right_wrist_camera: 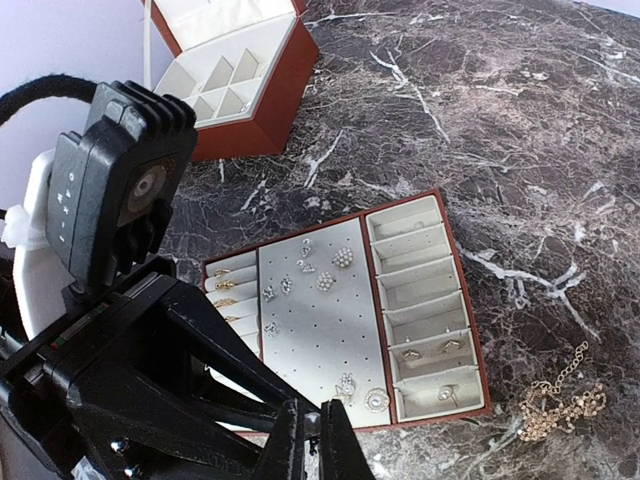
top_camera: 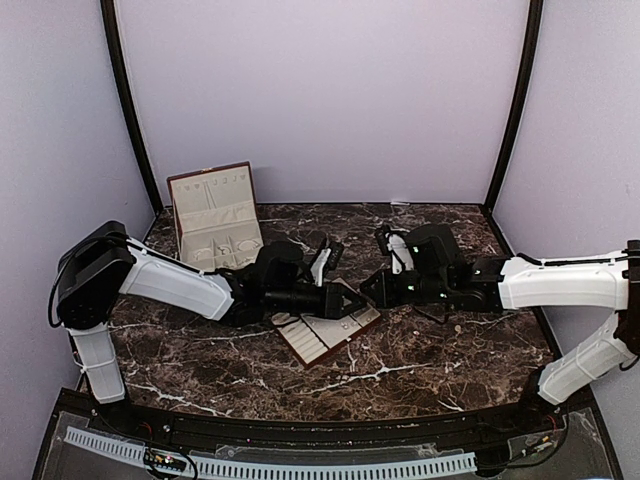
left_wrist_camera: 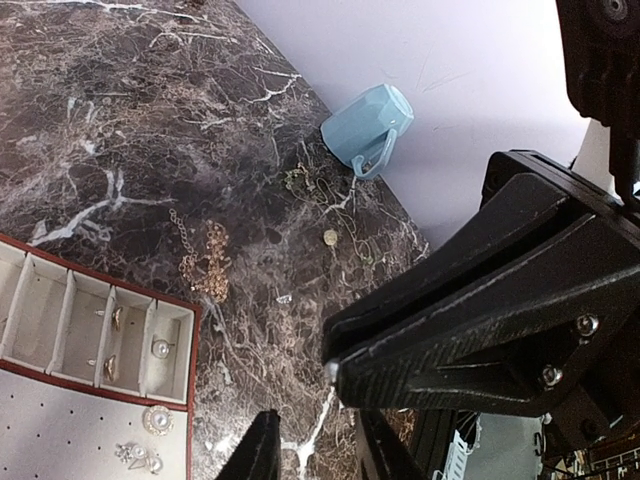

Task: Organize the mixed jewelry
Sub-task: Pass from the right arm to the left, then pass from the left arm to the right, then insert the earring into the earring holder.

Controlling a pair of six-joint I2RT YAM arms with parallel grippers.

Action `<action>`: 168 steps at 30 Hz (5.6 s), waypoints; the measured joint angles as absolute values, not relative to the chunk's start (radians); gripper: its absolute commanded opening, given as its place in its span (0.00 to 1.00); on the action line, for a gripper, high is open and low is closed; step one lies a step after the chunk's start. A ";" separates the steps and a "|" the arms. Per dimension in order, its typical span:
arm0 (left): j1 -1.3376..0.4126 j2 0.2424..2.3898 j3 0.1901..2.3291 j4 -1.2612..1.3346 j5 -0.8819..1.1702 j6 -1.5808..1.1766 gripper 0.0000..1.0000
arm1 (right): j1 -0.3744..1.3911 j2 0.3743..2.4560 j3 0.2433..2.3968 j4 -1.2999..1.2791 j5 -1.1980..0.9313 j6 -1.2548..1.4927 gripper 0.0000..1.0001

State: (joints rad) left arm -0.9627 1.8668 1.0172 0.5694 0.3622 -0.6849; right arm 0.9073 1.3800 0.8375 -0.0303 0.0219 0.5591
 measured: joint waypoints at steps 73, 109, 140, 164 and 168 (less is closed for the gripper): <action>-0.891 1.679 0.828 0.719 0.824 -0.432 0.00 | 0.851 1.327 0.729 0.279 -0.588 0.652 0.24; -0.879 1.620 0.806 0.614 0.747 -0.353 0.69 | 0.864 1.340 0.791 0.122 -0.528 0.572 0.05; -0.327 1.214 0.948 -0.086 0.375 -0.136 0.76 | 1.063 1.832 1.221 -0.421 -0.019 0.390 0.05; -0.327 1.212 0.947 -0.107 0.358 -0.115 0.76 | 1.073 1.883 1.264 -0.445 0.049 0.379 0.04; -0.327 1.212 0.947 -0.107 0.358 -0.115 0.76 | 1.073 1.887 1.267 -0.443 0.049 0.378 0.04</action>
